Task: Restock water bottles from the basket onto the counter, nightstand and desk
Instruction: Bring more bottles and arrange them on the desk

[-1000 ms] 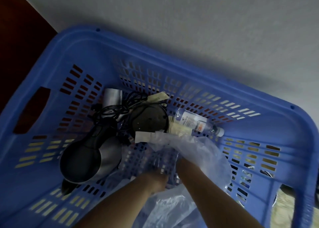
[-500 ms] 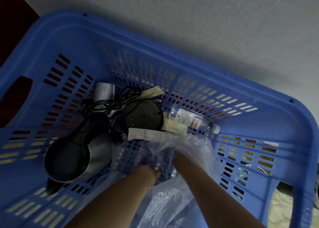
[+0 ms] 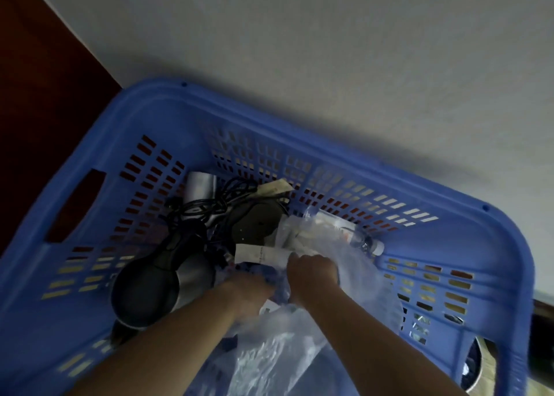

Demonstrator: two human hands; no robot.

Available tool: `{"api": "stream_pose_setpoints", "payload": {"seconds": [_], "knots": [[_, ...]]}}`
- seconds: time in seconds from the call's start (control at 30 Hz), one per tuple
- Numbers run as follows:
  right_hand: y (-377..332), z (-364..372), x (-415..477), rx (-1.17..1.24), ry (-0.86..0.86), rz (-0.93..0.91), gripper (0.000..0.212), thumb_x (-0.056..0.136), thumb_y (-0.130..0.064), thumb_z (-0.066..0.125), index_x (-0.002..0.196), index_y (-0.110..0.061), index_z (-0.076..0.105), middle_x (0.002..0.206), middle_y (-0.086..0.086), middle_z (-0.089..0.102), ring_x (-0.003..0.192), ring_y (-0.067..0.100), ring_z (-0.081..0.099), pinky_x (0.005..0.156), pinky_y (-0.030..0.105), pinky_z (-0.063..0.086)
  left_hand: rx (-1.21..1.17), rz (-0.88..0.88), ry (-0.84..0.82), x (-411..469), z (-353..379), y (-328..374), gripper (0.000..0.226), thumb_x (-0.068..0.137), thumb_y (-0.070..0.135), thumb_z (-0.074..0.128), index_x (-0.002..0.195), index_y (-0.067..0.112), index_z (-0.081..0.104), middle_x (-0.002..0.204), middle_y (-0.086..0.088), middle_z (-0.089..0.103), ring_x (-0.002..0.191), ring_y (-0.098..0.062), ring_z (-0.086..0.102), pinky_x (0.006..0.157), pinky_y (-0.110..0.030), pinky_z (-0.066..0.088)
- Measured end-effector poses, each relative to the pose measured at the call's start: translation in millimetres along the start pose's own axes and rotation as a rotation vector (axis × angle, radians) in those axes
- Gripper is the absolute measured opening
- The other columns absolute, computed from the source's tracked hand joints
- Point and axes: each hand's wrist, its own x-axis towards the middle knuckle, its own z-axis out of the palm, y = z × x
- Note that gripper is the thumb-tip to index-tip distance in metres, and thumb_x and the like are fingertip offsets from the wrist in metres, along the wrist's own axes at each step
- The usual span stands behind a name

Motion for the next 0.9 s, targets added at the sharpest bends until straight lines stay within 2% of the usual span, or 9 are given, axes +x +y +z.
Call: {"api": "stream_pose_setpoints", "payload": {"seconds": [0.1,0.27,0.37,0.47,0.6,0.7,0.77,0.83,0.9], "knots": [[-18,-21,-4,-0.124,0.079,-0.062,0.049,0.094,-0.04,0.058,0.133,-0.011,0.051,0.131,0.012,0.054,0.12,0.028,0.054,0.086,0.035,0.047,-0.131,-0.02,0.131,-26,-17,-21,0.05,0.093,0.019,0.049,0.14,0.034,0.044,0.136,-0.004,0.054,0.12,-0.027,0.054,0.093,-0.034,0.046],[-33,-70,-26,-0.038,0.127,-0.047,0.061,0.089,-0.041,0.065,0.138,-0.009,0.046,0.138,0.014,0.047,0.125,0.031,0.05,0.091,0.04,0.049,-0.025,-0.13,0.211,-68,-53,-41,0.049,0.08,0.046,0.065,0.122,0.02,0.057,0.119,-0.006,0.062,0.107,-0.026,0.06,0.085,-0.035,0.052],[-31,-100,-49,0.169,0.207,0.005,0.064,0.085,-0.041,0.068,0.136,-0.01,0.047,0.135,0.013,0.05,0.123,0.032,0.051,0.087,0.038,0.048,0.097,-0.121,0.324,-107,-83,-55,0.051,0.071,0.05,0.073,0.106,0.017,0.058,0.1,-0.003,0.064,0.092,-0.024,0.062,0.062,-0.034,0.046],[-17,-125,-75,0.471,0.327,0.13,0.063,0.079,-0.056,0.064,0.125,-0.013,0.055,0.123,0.012,0.061,0.109,0.033,0.062,0.082,0.036,0.051,-0.046,-0.186,0.447,-154,-106,-77,0.071,0.058,0.066,0.073,0.104,0.019,0.046,0.096,0.001,0.059,0.085,-0.021,0.059,0.058,-0.032,0.037],[-6,-157,-114,0.96,0.455,0.21,0.059,0.074,-0.061,0.062,0.103,-0.009,0.061,0.096,0.012,0.068,0.067,0.025,0.07,0.057,0.033,0.06,-0.309,-0.181,0.648,-215,-144,-88,0.061,0.055,0.067,0.079,0.09,0.03,0.045,0.083,0.012,0.051,0.076,-0.01,0.051,0.057,-0.029,0.034],[-11,-177,-155,1.508,0.554,0.173,0.051,0.076,-0.05,0.073,0.092,-0.003,0.057,0.091,0.015,0.065,0.086,0.033,0.068,0.078,0.048,0.059,-0.547,-0.043,0.849,-268,-178,-80,0.054,0.055,0.062,0.085,0.087,0.029,0.056,0.082,0.012,0.058,0.075,-0.005,0.056,0.055,-0.021,0.038],[-16,-187,-190,1.863,0.581,0.046,0.044,0.079,-0.035,0.078,0.092,0.002,0.057,0.084,0.017,0.062,0.083,0.033,0.066,0.07,0.048,0.06,-0.755,0.086,0.964,-302,-194,-70,0.05,0.052,0.057,0.089,0.081,0.026,0.063,0.076,0.01,0.065,0.074,-0.008,0.062,0.055,-0.018,0.041],[-25,-191,-237,2.138,0.575,-0.208,0.037,0.081,-0.024,0.077,0.096,0.005,0.06,0.092,0.02,0.061,0.079,0.033,0.065,0.056,0.042,0.059,-0.923,0.226,1.069,-336,-202,-58,0.052,0.049,0.056,0.089,0.083,0.022,0.07,0.075,0.011,0.072,0.072,-0.004,0.067,0.055,-0.015,0.045],[-33,-192,-285,2.236,0.567,-0.423,0.032,0.084,-0.02,0.073,0.102,0.003,0.061,0.111,0.023,0.06,0.092,0.037,0.064,0.064,0.045,0.06,-1.071,0.352,1.161,-367,-206,-41,0.05,0.052,0.054,0.087,0.088,0.024,0.072,0.078,0.016,0.074,0.071,0.004,0.067,0.056,-0.011,0.046]]}}
